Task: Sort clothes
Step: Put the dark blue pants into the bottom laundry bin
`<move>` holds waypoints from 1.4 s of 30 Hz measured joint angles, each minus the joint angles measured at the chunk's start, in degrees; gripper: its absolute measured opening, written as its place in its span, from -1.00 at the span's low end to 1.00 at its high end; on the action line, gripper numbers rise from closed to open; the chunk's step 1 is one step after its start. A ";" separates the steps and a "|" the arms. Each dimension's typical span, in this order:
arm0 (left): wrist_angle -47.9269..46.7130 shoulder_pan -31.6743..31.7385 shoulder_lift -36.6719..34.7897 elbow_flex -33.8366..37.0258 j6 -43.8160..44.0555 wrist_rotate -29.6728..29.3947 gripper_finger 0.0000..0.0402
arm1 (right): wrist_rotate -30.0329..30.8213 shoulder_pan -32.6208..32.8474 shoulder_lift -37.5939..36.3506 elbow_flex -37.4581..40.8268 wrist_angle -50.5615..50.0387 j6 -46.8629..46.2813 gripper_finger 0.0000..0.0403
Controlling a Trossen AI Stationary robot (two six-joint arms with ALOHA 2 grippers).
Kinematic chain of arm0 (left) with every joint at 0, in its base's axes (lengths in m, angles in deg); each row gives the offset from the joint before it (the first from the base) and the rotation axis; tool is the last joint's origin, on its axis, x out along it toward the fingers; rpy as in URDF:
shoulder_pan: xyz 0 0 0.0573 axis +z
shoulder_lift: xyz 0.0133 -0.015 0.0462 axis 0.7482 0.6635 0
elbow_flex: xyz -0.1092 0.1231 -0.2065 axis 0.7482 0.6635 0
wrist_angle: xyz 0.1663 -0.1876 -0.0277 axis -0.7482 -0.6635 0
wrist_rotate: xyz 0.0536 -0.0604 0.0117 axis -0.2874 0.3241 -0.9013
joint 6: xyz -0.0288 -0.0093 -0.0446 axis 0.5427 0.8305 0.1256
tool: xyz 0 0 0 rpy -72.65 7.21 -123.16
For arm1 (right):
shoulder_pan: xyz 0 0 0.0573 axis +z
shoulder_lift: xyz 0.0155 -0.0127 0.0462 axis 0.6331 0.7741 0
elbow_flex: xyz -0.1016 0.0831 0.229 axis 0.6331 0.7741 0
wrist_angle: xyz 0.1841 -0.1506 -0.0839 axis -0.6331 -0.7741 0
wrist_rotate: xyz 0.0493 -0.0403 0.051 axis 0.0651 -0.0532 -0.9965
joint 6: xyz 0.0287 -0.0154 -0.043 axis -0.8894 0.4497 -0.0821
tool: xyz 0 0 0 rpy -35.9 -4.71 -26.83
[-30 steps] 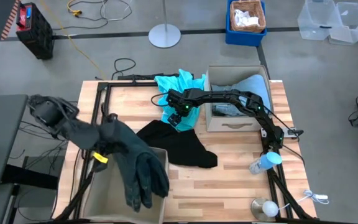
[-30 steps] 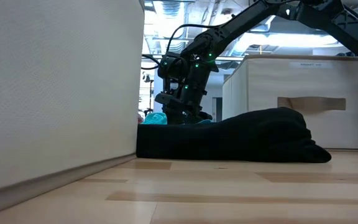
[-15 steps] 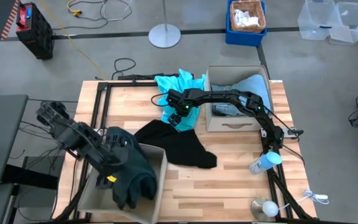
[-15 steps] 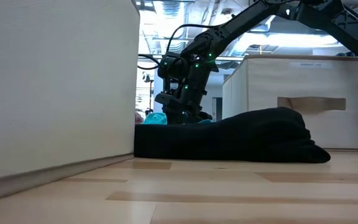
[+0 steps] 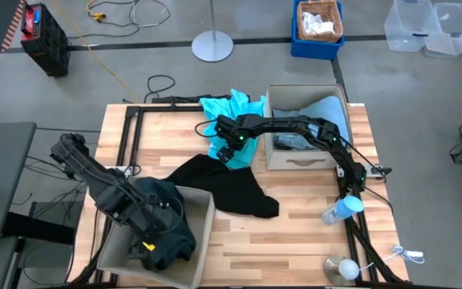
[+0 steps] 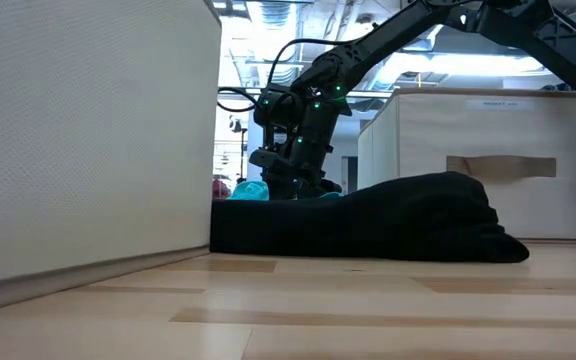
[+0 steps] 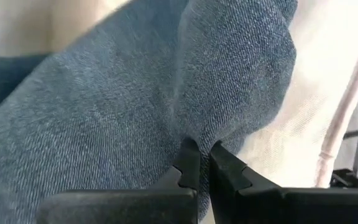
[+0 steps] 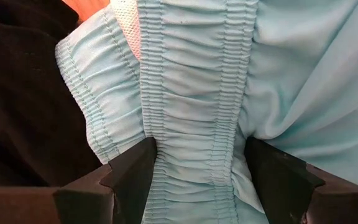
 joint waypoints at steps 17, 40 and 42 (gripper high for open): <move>1.08 -0.13 0.09 1.36 10.42 3.57 -0.21 | 0.00 0.00 0.02 0.00 0.02 0.01 0.37; -9.84 1.03 0.22 -4.58 14.34 -14.52 -0.49 | 0.02 -0.09 0.00 0.00 1.68 0.45 0.37; -9.25 1.03 0.11 -1.09 14.51 -13.75 -0.64 | 0.02 -0.09 0.00 0.00 1.69 0.47 0.37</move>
